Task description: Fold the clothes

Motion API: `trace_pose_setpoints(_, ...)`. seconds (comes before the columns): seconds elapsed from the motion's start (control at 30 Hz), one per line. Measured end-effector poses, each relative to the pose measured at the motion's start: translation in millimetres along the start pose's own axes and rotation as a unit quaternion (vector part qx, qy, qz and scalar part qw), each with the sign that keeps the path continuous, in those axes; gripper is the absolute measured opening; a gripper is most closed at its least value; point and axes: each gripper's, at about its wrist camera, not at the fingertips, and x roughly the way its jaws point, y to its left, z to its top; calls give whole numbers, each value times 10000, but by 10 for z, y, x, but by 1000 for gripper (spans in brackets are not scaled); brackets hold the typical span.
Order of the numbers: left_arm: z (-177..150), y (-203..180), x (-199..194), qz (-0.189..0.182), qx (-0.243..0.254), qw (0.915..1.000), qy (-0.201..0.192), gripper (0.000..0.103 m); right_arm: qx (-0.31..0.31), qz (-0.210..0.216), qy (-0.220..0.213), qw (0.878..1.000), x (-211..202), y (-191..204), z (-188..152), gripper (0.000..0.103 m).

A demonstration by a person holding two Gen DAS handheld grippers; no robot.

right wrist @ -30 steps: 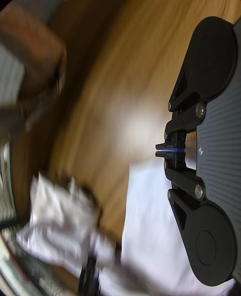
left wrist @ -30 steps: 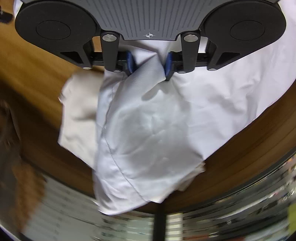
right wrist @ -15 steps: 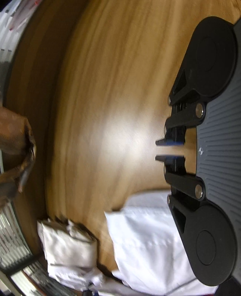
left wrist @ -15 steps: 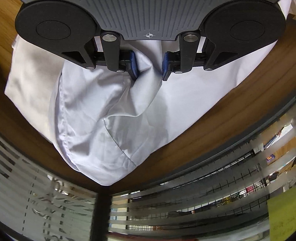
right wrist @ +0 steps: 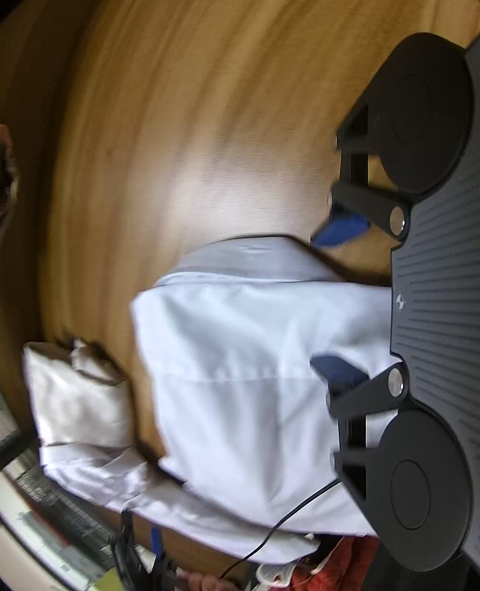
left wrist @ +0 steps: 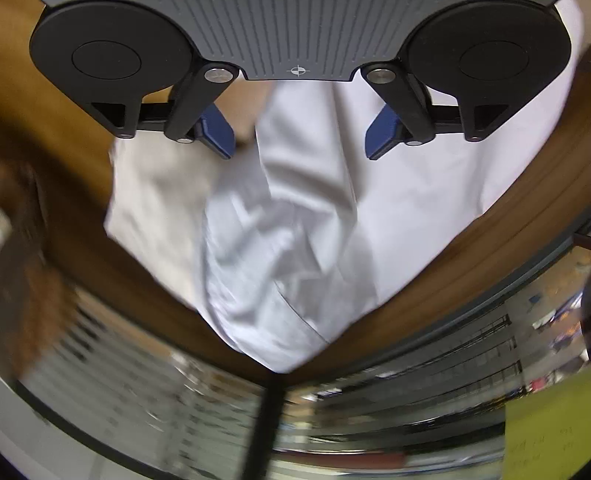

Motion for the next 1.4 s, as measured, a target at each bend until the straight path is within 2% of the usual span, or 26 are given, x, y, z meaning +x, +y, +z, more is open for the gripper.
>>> trace_pose_setpoints(0.03,-74,-16,-44,-20,192,9998,47,83,14,-49,57,10000,20,10,-33,26)
trace_pose_setpoints(0.1,-223,-42,-120,-84,569,9982,157,84,46,-155,13,9999,15,31,-78,16)
trace_pose_setpoints(0.2,-434,-65,-170,-181,803,9959,365,85,37,-406,-245,9989,-53,52,-79,4)
trace_pose_setpoints(0.3,-586,-107,-158,-304,925,9937,558,85,-2,-795,-432,9959,-148,32,-72,0)
trace_pose_setpoints(0.37,-635,-170,-145,-489,1129,9904,636,85,-64,-1326,-495,9899,-219,-45,-72,0)
trace_pose_setpoints(0.53,-662,-360,-95,-821,1555,9820,686,85,408,-1355,-483,9888,-481,-491,-147,0)
trace_pose_setpoints(0.63,-691,-541,-24,-1314,1695,9723,929,85,622,-1320,-523,9879,-636,-713,-213,5)
trace_pose_setpoints(0.7,-751,-672,-10,-1655,1845,9622,1133,87,808,-1298,-548,9867,-698,-820,-252,22)
trace_pose_setpoints(0.73,-783,-736,-7,-1822,1920,9564,1236,88,881,-1310,-563,9859,-710,-844,-271,28)
trace_pose_setpoints(0.77,-832,-775,-32,-1911,2021,9521,1272,91,943,-1317,-580,9851,-721,-862,-289,39)
trace_pose_setpoints(0.83,-938,-793,-104,-1986,2199,9467,1263,96,988,-1290,-623,9847,-741,-852,-319,50)
trace_pose_setpoints(0.9,-1031,-728,-167,-1964,2277,9454,1254,101,1038,-1262,-654,9844,-747,-813,-338,77)
trace_pose_setpoints(0.97,-1115,-608,-195,-1829,2254,9470,1374,101,1082,-1207,-699,9843,-738,-756,-348,82)
trace_pose_setpoints(1.03,-1187,-450,-214,-1686,2045,9529,1473,103,1066,-1132,-649,9857,-711,-702,-342,86)
trace_pose_setpoints(1.23,-1313,-74,-259,-1595,976,9696,1582,103,975,-932,-528,9895,-593,-538,-294,90)
trace_pose_setpoints(1.4,-1405,-18,-141,-1559,293,9724,1709,102,816,-832,-459,9921,-515,-402,-250,90)
